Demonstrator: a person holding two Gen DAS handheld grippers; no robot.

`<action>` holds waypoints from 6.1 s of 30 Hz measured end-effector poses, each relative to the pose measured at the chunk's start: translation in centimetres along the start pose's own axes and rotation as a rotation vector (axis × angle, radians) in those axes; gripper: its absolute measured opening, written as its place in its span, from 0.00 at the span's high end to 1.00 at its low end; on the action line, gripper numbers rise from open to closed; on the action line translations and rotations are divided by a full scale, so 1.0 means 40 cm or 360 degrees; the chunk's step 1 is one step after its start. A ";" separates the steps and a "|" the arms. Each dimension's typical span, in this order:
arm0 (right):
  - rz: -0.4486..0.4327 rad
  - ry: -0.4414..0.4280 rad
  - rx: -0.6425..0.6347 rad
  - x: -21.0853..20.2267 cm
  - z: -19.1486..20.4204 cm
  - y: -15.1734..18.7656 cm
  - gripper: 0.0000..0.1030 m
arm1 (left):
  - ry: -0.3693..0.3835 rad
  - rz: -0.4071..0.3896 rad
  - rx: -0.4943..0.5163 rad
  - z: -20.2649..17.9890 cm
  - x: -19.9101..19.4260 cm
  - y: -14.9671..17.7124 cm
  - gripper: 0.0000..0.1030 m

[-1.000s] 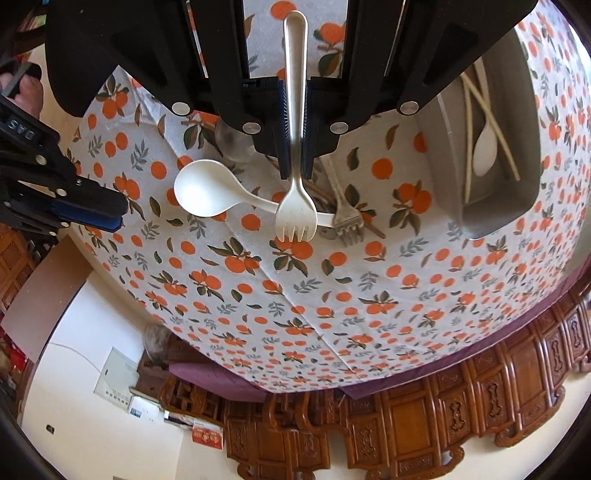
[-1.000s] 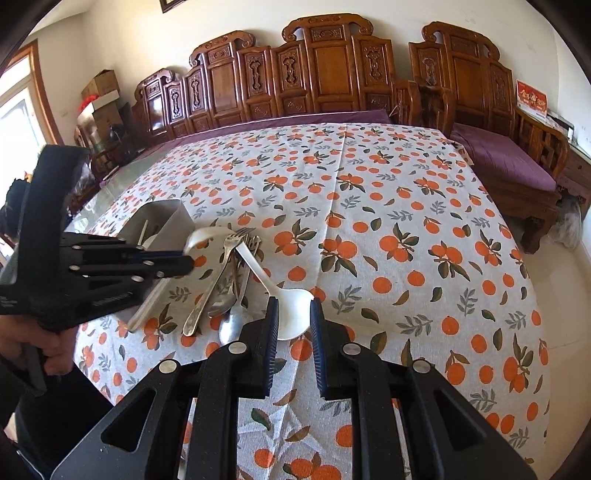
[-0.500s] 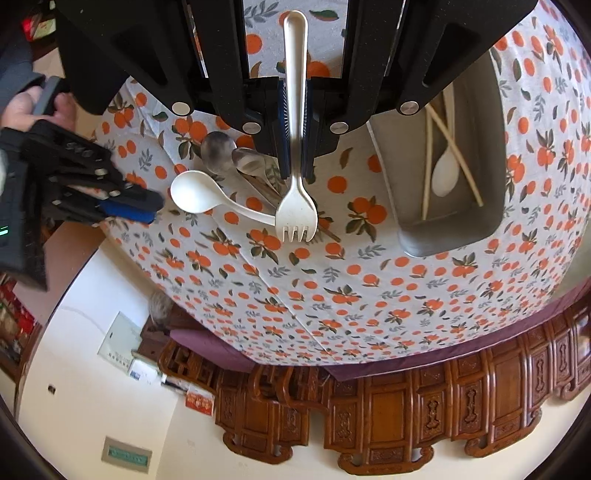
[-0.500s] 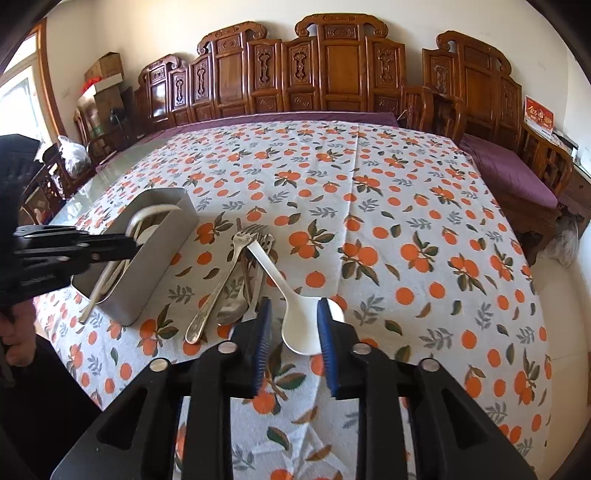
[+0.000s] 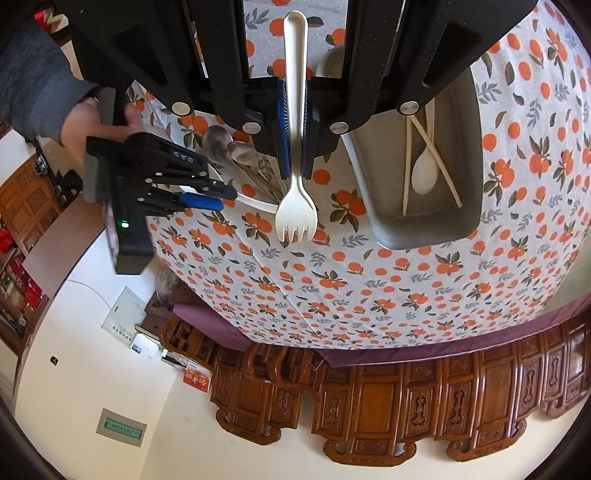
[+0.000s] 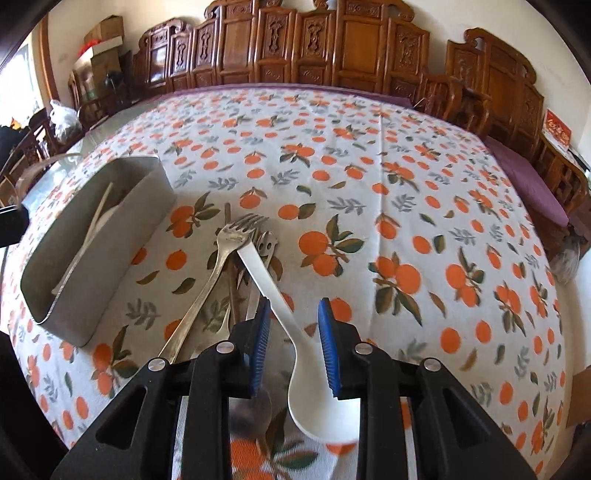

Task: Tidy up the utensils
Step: 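Grasp the white plastic spoon with the right tool while the left holds the white fork, then carry the white fork into the grey tray and open the left tool while the right holds the spoon, then lower the white spoon into the grey tray and open the right tool, then reach the left tool to the metal forks and grasp one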

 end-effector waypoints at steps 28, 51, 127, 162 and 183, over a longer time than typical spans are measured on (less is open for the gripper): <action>-0.0049 0.0046 0.0131 -0.102 -0.025 -0.036 0.95 | -0.0225 0.0037 -0.0169 0.189 0.008 0.006 0.95; -0.0172 -0.0240 0.0143 -0.218 0.194 -0.112 0.95 | -0.0303 0.0054 -0.0324 0.280 0.025 0.012 0.86; -0.0240 0.0075 0.0137 -0.176 0.042 -0.039 0.76 | -0.0374 -0.0090 -0.0025 0.181 -0.079 -0.033 0.21; -0.0148 0.0048 0.0238 -0.070 -0.103 0.053 0.62 | -0.0291 0.0325 0.0188 -0.085 0.317 0.002 0.60; -0.0141 0.0014 0.0264 -0.057 -0.103 0.037 0.62 | -0.0288 0.0465 0.0044 -0.021 0.409 0.005 0.91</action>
Point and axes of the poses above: each gripper's, at about its wrist camera, not at the fingertips, and x roughly the way its jaws point, z to its left, y to its underside, the point moved 4 cm from there along x, roughly the way its jaws point, and after that the axes turned 9 degrees about y, right-handed, at the moved point
